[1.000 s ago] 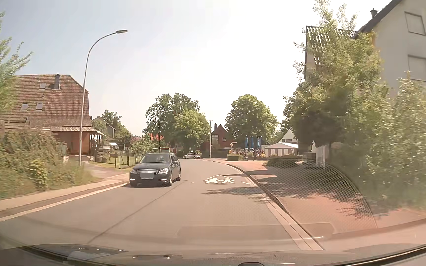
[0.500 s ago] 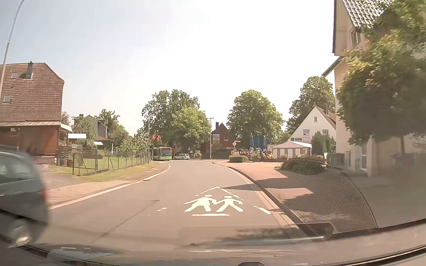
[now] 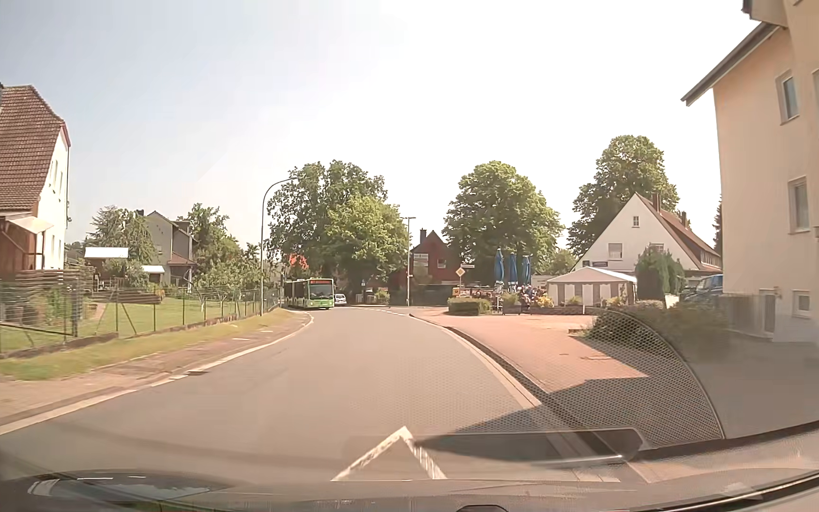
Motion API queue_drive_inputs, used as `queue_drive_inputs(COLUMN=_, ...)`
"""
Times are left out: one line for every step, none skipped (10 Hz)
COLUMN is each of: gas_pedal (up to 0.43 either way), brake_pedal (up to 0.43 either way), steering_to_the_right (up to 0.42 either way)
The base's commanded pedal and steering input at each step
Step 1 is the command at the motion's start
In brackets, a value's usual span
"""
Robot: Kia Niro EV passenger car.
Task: Follow the waypoints while adhering to traffic rules and regulations
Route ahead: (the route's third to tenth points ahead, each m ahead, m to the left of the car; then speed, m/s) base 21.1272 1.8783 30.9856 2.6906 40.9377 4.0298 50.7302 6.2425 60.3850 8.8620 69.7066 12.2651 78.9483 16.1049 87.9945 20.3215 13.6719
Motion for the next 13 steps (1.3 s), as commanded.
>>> queue_drive_inputs(gas_pedal=0.079, brake_pedal=0.000, steering_to_the_right=-0.014)
queue_drive_inputs(gas_pedal=0.079, brake_pedal=0.000, steering_to_the_right=-0.016)
queue_drive_inputs(gas_pedal=0.079, brake_pedal=0.000, steering_to_the_right=-0.018)
queue_drive_inputs(gas_pedal=0.079, brake_pedal=0.000, steering_to_the_right=-0.020)
queue_drive_inputs(gas_pedal=0.079, brake_pedal=0.000, steering_to_the_right=-0.022)
queue_drive_inputs(gas_pedal=0.079, brake_pedal=0.000, steering_to_the_right=-0.023)
queue_drive_inputs(gas_pedal=0.087, brake_pedal=0.000, steering_to_the_right=-0.024)
queue_drive_inputs(gas_pedal=0.087, brake_pedal=0.000, steering_to_the_right=-0.024)
queue_drive_inputs(gas_pedal=0.098, brake_pedal=0.000, steering_to_the_right=-0.024)
queue_drive_inputs(gas_pedal=0.110, brake_pedal=0.000, steering_to_the_right=-0.024)
queue_drive_inputs(gas_pedal=0.110, brake_pedal=0.000, steering_to_the_right=-0.024)
queue_drive_inputs(gas_pedal=0.110, brake_pedal=0.000, steering_to_the_right=-0.024)
queue_drive_inputs(gas_pedal=0.110, brake_pedal=0.000, steering_to_the_right=-0.024)
